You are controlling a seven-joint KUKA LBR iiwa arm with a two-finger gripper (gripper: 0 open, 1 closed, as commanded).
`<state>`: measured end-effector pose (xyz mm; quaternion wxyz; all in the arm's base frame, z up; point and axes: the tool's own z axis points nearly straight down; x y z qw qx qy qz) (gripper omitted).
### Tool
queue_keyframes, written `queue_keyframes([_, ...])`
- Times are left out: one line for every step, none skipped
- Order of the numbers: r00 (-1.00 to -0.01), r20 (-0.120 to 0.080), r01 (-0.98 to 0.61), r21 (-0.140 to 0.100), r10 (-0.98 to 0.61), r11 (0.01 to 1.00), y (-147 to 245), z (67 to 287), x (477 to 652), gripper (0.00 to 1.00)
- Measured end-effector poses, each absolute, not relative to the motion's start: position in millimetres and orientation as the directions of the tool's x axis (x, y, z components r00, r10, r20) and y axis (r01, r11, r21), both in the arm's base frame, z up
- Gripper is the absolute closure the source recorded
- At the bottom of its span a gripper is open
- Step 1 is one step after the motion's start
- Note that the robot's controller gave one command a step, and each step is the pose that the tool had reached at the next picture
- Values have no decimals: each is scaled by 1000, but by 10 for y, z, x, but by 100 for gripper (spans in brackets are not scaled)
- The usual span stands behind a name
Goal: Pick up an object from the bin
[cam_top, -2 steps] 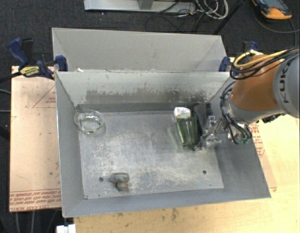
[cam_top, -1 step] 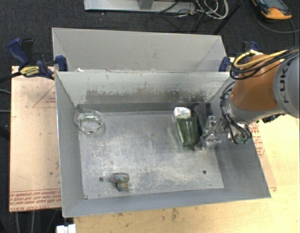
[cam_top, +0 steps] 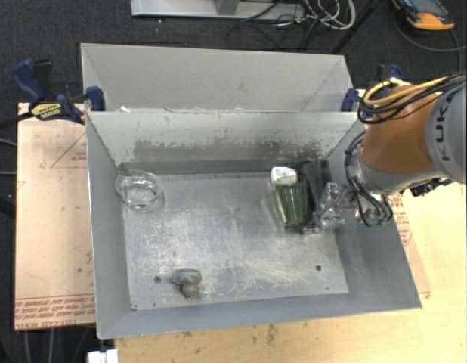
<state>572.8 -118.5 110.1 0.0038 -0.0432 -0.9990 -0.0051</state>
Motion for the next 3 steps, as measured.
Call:
queue_keyframes([-977, 23, 212, 1, 212, 977, -949, 1533, 5949, 100])
queue_keyframes([-999, -4, -34, 1, -34, 999, -609, 1636, 5737, 100])
queue_keyframes([-999, 0, -35, 3, -35, 999, -553, 1634, 5599, 100])
